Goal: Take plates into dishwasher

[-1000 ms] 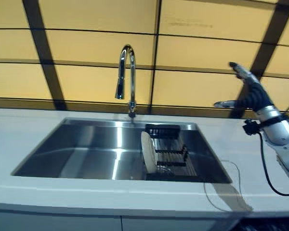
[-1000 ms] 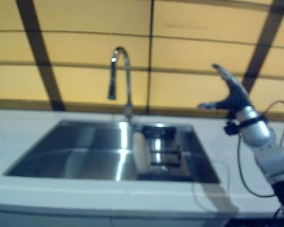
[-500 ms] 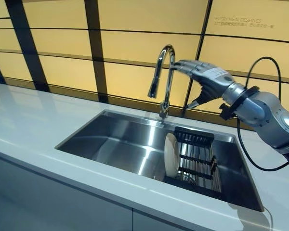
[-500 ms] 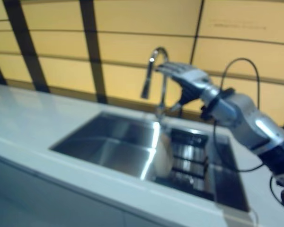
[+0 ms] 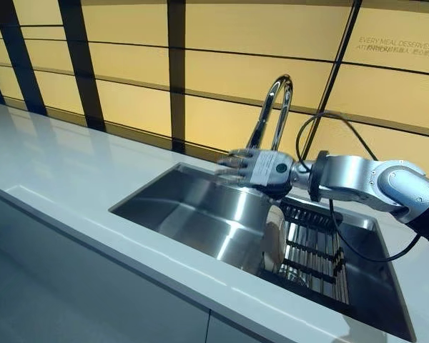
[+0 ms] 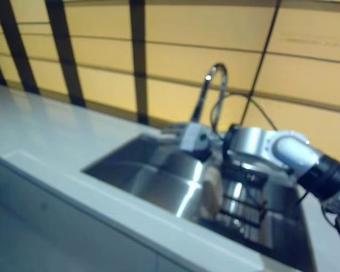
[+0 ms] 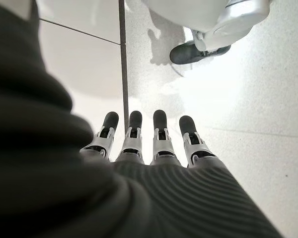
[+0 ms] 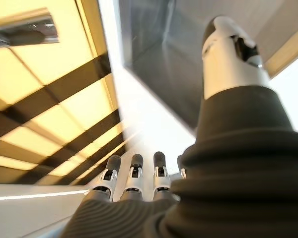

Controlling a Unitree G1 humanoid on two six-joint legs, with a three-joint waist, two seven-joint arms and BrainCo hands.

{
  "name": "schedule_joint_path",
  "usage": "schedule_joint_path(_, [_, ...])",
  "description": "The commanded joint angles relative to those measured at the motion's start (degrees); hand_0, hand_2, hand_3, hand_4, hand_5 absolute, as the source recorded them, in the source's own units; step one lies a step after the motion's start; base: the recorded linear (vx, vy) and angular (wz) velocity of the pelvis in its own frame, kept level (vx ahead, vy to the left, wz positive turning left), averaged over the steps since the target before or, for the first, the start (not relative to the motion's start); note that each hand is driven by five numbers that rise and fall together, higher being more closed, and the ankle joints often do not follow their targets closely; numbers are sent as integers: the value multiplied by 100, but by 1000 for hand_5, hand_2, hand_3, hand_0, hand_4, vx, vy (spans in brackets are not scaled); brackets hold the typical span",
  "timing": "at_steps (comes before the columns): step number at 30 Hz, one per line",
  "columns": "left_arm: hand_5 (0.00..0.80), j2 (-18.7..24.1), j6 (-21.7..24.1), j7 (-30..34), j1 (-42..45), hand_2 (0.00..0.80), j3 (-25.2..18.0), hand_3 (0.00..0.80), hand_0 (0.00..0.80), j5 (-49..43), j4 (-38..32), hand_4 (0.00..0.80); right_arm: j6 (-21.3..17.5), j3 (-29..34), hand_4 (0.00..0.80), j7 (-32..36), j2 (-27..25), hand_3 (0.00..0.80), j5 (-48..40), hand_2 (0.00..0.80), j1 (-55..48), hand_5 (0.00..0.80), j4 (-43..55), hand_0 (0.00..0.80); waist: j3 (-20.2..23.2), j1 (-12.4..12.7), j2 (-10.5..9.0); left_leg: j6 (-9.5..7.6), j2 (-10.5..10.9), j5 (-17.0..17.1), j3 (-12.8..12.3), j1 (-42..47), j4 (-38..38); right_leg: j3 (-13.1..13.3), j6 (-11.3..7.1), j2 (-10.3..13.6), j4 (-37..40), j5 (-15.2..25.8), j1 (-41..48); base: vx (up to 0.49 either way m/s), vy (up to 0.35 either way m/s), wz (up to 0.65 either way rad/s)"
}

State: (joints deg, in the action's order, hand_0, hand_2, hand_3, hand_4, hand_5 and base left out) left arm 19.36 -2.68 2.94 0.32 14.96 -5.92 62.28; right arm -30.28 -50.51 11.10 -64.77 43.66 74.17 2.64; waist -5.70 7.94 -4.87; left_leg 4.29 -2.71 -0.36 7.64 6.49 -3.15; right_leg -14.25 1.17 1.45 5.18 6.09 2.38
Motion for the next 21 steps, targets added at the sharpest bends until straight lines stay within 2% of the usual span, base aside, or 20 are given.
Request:
schedule_joint_path(1, [0,268,96,24,-102,0,377,0,0,32,5,0,-474,-587,0,-1,-366,0,247,0,793,0,-514,0,167,233,-314,89,-49,305,-167,-351,-183,-165,-441,142,-71,-754,677,22,-4,10])
schedule_joint_path(8, [0,322,65,33,-42,0,377,0,0,20,-40,0,-844,-1111,0,-134,-444,0,362,0,1114,0,-883,0,173,328,-409,105,-40,322,-117,-358,-179,-207,-424,106,-44,-776,746,4,-1,1])
schedule_joint_path(13, [0,335,64,-9,38,0,336,0,0,-3,27,0,-854,-1219,0,-646,-526,0,935,0,1205,0,-1275,0,163,349,-459,121,-42,345,-102,-383,-185,-212,-419,82,-21,-790,767,0,0,0])
schedule_joint_path(21, [0,369,37,4,169,0,218,0,0,44,-77,0,-896,-1266,0,-622,-753,0,931,0,1290,0,-1508,0,162,346,-473,123,-36,358,-120,-413,-185,-209,-421,75,-18,-815,776,0,0,0])
